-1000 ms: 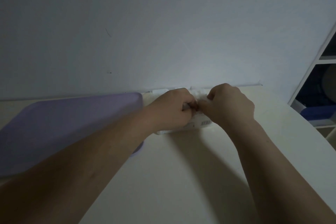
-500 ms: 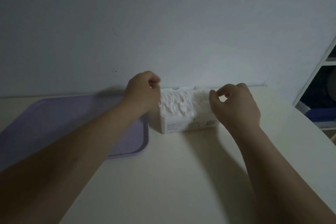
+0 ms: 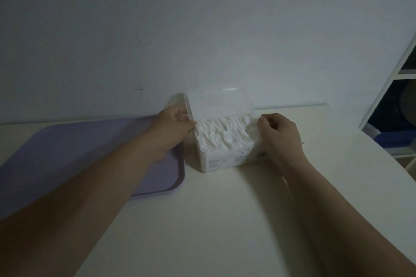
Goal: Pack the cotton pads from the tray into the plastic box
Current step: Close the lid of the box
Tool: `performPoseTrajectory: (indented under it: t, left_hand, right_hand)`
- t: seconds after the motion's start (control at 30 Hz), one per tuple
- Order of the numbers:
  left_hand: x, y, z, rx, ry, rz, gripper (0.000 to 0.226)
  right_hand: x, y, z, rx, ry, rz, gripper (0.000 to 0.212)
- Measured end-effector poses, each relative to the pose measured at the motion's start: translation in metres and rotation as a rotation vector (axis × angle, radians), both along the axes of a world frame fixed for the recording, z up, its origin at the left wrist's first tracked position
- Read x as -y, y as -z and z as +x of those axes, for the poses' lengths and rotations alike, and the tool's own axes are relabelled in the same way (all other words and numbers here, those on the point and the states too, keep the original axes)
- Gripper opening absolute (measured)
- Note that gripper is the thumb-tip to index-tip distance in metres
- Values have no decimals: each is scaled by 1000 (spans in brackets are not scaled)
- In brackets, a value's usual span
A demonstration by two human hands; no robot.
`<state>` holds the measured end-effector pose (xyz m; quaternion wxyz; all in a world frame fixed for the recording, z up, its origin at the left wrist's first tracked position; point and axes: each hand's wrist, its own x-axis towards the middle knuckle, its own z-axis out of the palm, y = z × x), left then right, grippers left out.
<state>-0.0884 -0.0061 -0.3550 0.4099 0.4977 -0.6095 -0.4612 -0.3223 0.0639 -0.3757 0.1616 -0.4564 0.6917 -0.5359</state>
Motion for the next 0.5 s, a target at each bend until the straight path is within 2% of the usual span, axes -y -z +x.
performPoseTrajectory:
  t: [0.07, 0.17, 0.33, 0.43, 0.5]
  left_hand:
    - [-5, 0, 3, -10, -22, -86, 27]
    - [-12, -1, 10, 45, -65, -156, 30]
    - [-25, -9, 23, -46, -83, -51, 32]
    - [-37, -12, 25, -89, -52, -25, 24]
    - [-43, -6, 26, 39, -30, -70, 20]
  right_hand:
    - [-1, 0, 5, -23, -5, -1, 24]
    - [-5, -3, 16, -25, -25, -25, 45]
    - [-12, -10, 21, 385, -149, 45, 67]
    - [-14, -10, 21, 350, -206, 60, 63]
    - [-15, -7, 22, 246, -216, 23, 48]
